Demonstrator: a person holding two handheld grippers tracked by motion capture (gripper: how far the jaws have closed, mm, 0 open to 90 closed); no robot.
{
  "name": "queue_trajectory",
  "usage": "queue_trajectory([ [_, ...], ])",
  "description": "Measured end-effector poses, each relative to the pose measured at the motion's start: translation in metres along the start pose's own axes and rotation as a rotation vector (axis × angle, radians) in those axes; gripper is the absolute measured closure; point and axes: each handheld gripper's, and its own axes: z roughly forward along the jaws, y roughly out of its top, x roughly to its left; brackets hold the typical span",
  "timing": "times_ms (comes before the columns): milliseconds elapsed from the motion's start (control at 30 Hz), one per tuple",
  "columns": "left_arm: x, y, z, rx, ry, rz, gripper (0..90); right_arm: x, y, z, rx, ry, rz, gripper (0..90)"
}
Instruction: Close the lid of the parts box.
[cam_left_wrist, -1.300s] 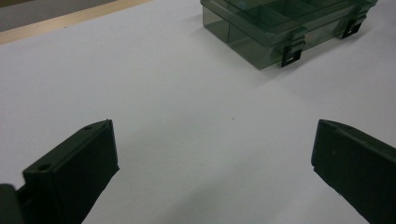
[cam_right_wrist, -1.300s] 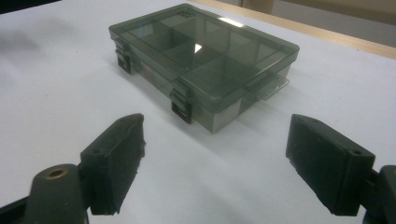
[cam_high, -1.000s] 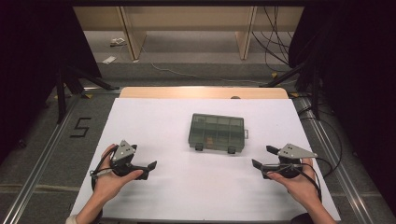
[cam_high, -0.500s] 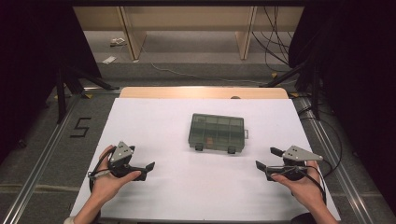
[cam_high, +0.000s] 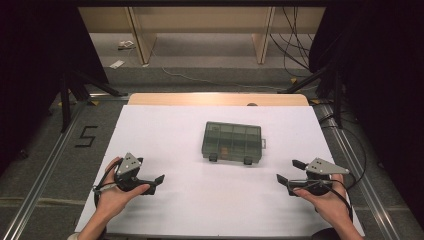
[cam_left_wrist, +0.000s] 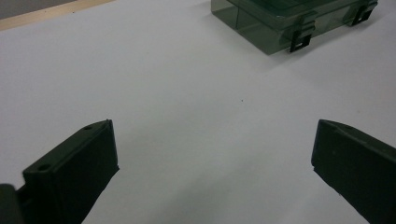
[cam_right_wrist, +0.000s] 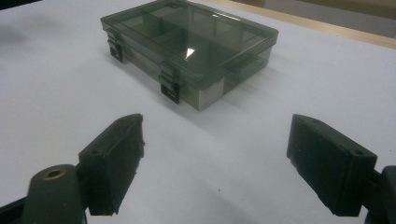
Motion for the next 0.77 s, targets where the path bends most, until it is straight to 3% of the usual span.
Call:
queue_trajectory([
  [767, 0.0038, -0.0017, 0.0018, 0.000, 0.012, -0.016, 0.0, -0.0011, -0.0030, -0.0015, 0.009, 0.007, -0.001, 19.7],
])
